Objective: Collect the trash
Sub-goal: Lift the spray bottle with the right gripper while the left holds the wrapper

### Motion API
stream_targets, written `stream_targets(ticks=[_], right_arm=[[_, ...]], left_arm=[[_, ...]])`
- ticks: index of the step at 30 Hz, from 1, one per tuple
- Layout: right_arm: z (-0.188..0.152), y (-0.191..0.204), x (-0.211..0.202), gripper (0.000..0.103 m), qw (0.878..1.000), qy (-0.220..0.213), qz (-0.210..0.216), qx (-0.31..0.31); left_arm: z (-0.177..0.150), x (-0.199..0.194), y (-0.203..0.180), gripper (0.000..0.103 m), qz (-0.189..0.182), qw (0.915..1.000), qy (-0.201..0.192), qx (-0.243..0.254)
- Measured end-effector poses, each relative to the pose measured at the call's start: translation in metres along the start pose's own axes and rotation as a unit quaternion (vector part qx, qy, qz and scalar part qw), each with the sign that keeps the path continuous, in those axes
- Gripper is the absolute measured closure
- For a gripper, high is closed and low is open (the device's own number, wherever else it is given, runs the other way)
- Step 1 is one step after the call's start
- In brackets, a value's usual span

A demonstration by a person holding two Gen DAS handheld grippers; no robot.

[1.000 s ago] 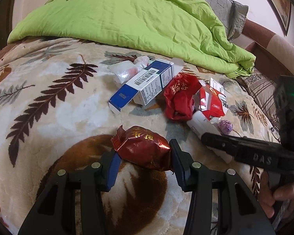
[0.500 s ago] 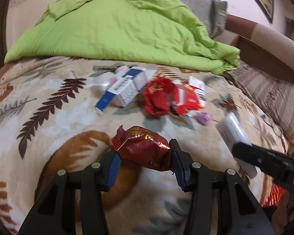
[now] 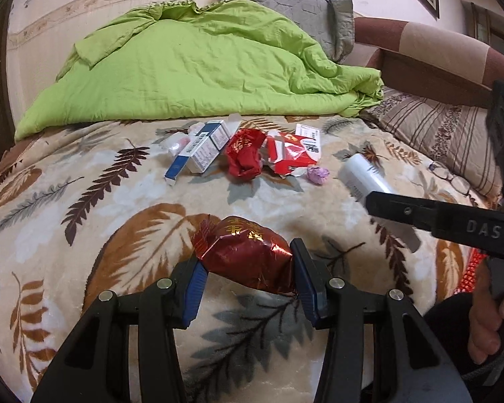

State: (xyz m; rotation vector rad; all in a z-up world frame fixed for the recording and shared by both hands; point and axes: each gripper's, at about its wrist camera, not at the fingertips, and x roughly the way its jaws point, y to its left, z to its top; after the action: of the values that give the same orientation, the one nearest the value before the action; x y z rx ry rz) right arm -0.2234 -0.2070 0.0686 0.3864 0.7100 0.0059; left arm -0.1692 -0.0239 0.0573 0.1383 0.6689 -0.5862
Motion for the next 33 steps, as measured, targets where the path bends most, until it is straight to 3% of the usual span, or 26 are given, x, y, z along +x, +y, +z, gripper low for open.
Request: stream_targets(ticks=[17, 33], right_arm=[[-0.001, 0.004, 0.002, 0.066, 0.999, -0.001, -0.045, -0.016], [-0.001, 0.004, 0.002, 0.066, 0.999, -0.001, -0.045, -0.015]], left_arm=[[-0.002, 0.009, 0.01, 0.056, 0.002, 0.9998, 0.01, -0.016], [-0.005, 0.014, 0.01, 0.056, 0.008, 0.9997, 0.016, -0.016]])
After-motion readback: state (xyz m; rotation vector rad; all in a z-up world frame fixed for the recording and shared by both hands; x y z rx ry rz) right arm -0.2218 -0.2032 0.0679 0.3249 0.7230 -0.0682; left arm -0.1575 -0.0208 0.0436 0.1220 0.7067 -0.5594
